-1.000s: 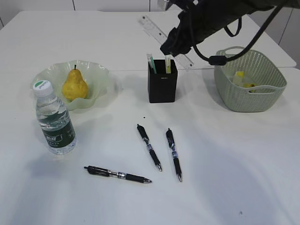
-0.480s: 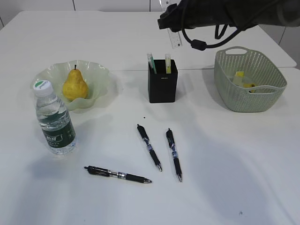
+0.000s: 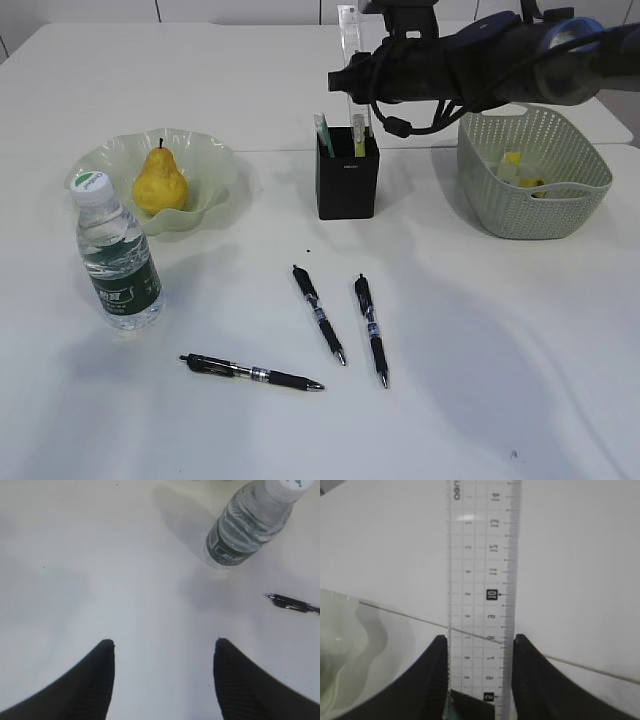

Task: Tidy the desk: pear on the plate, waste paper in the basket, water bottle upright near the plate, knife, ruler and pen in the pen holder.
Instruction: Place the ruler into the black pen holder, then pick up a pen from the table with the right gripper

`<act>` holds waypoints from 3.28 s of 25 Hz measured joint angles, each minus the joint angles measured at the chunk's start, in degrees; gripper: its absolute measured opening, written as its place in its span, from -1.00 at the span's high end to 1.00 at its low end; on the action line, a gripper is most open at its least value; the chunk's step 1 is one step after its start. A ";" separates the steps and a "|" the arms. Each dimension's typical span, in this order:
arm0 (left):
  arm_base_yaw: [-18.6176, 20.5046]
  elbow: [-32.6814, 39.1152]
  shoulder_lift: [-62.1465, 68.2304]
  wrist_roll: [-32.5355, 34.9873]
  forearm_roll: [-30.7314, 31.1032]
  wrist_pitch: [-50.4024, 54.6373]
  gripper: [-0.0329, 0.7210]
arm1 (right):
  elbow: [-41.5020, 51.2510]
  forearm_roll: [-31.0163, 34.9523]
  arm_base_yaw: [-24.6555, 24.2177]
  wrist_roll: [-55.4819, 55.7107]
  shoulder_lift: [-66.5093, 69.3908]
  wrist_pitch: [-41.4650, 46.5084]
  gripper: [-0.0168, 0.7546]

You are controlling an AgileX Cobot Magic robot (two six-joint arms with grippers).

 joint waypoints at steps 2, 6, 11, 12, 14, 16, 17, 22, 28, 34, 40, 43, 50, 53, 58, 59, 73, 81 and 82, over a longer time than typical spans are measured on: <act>0.00 0.00 0.00 0.00 0.00 -0.41 -0.27 | -1.94 0.64 0.00 -0.04 0.58 0.00 0.21; 0.00 0.00 0.00 0.00 0.00 -2.00 -0.27 | -3.19 1.11 0.00 -0.13 1.71 1.49 0.21; 0.00 0.00 0.00 0.00 0.00 -1.99 -0.27 | -3.29 2.92 0.00 -0.13 3.29 3.49 0.21; 0.00 0.00 0.00 0.00 0.00 -1.99 -0.27 | -3.29 3.06 0.00 -0.26 3.53 3.87 0.21; 0.00 0.00 0.00 0.00 0.00 -1.99 -0.27 | -3.29 3.18 0.33 -0.63 3.94 4.14 0.21; 0.00 0.00 0.00 0.00 -0.29 -1.99 -0.27 | -3.29 3.27 0.60 -0.91 4.42 4.27 0.21; 0.00 0.00 0.00 0.00 -0.36 -1.88 -0.27 | -3.29 3.27 0.80 -1.00 4.65 4.27 0.21; 0.00 0.00 0.00 0.00 -0.57 -1.15 -0.27 | -3.29 3.40 1.28 -1.19 5.92 4.27 0.21; 0.00 0.00 0.00 0.00 -0.65 -0.51 -0.27 | -3.29 3.43 1.28 -2.27 6.51 3.79 0.21; 0.00 0.00 0.00 0.00 -0.65 -0.42 -0.27 | -3.29 3.52 1.28 -2.50 6.51 4.03 0.21; 0.00 0.00 0.00 0.00 -0.77 -0.42 -0.27 | -3.29 3.52 1.28 -2.50 6.51 4.54 0.13; 0.00 0.00 0.00 0.00 -1.12 -0.42 -0.26 | -3.29 3.52 1.28 -2.50 6.51 4.82 0.12; 0.00 0.00 0.00 0.00 -1.12 -0.42 -0.26 | -3.29 3.42 1.28 -2.63 6.51 5.33 0.11; 0.00 0.00 0.00 0.00 -1.12 -0.42 -0.26 | -3.29 3.32 1.28 -2.63 6.51 5.36 0.11; 0.00 0.00 0.00 0.00 -1.12 -0.42 -0.26 | -3.29 3.23 1.28 -2.73 3.84 5.91 0.11; 0.00 0.00 0.00 0.00 -1.12 -0.42 -0.26 | -3.29 3.23 1.28 -2.73 2.96 6.26 0.11; 0.00 0.00 0.00 0.00 -1.12 -0.42 -0.25 | -3.29 -13.17 1.28 5.30 -12.32 23.60 0.08; 0.00 0.00 0.00 0.00 -1.12 -1.22 -0.25 | -3.31 -41.49 1.28 37.93 -17.53 45.06 0.08; 0.00 0.00 0.00 0.00 -1.12 -1.29 -0.25 | -3.31 -43.65 1.28 40.85 -17.96 46.82 0.08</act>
